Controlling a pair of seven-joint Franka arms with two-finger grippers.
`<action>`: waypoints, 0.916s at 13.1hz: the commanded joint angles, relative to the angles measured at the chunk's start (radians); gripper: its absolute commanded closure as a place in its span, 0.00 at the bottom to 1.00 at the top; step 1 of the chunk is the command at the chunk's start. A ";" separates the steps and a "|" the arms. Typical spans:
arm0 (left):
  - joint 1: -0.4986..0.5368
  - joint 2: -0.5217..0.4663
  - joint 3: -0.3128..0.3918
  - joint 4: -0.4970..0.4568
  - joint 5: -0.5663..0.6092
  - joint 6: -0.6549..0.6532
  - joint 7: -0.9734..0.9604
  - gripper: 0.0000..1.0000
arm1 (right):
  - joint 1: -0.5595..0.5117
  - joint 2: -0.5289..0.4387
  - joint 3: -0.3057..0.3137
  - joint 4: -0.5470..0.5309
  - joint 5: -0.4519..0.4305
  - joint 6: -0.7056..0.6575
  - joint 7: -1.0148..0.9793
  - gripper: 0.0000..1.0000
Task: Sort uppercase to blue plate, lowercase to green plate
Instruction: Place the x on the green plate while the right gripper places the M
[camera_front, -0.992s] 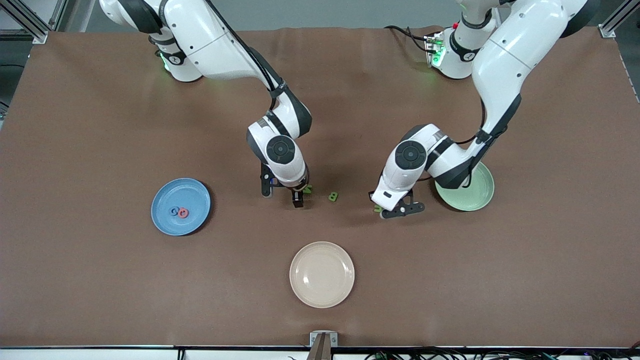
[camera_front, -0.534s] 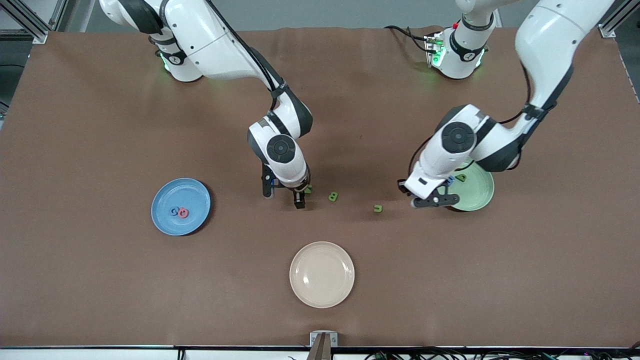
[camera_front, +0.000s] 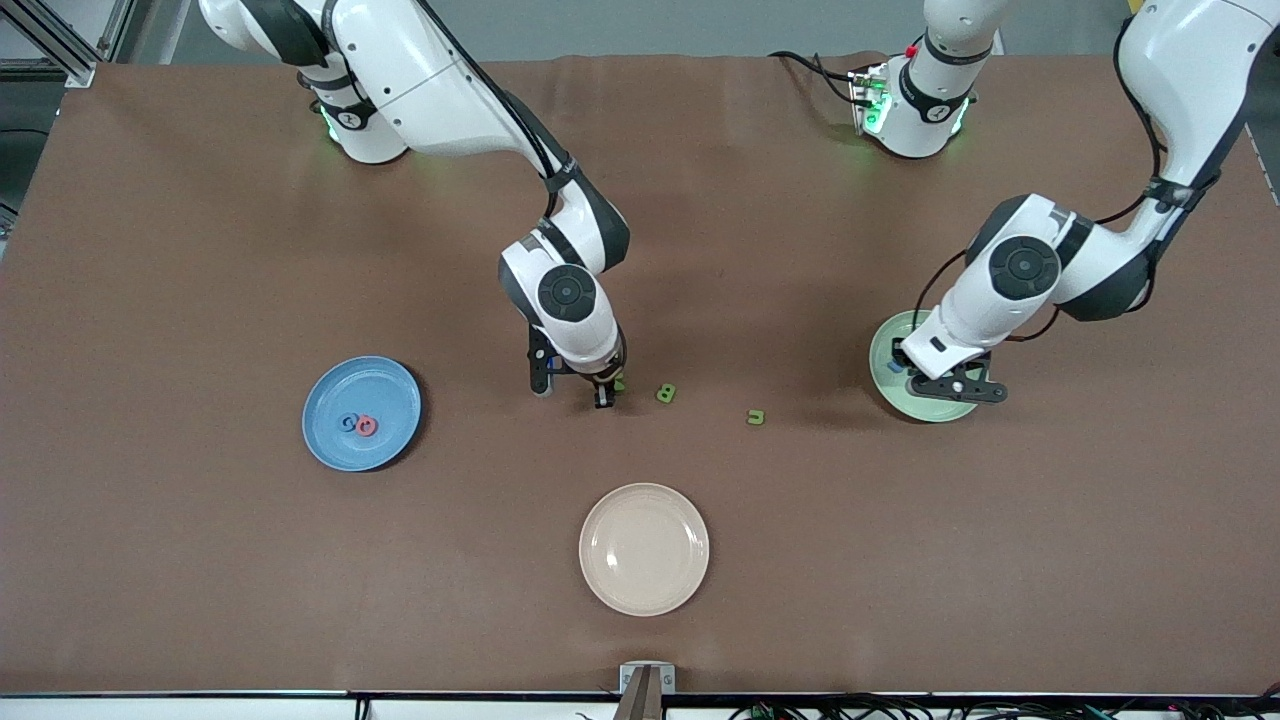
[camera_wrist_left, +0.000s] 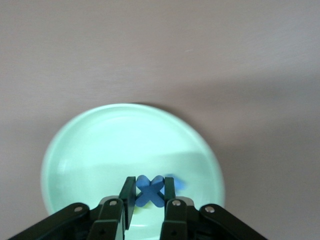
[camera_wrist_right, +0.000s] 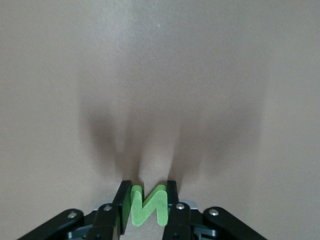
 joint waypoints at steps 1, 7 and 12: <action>0.078 -0.019 -0.020 -0.036 0.047 0.028 0.084 0.92 | -0.049 -0.003 0.002 0.003 0.001 -0.023 -0.052 1.00; 0.154 0.044 -0.019 -0.048 0.091 0.036 0.164 0.92 | -0.248 -0.134 -0.001 0.005 0.003 -0.354 -0.428 1.00; 0.154 0.086 -0.014 -0.063 0.108 0.089 0.159 0.91 | -0.386 -0.213 -0.010 -0.038 -0.116 -0.527 -0.591 1.00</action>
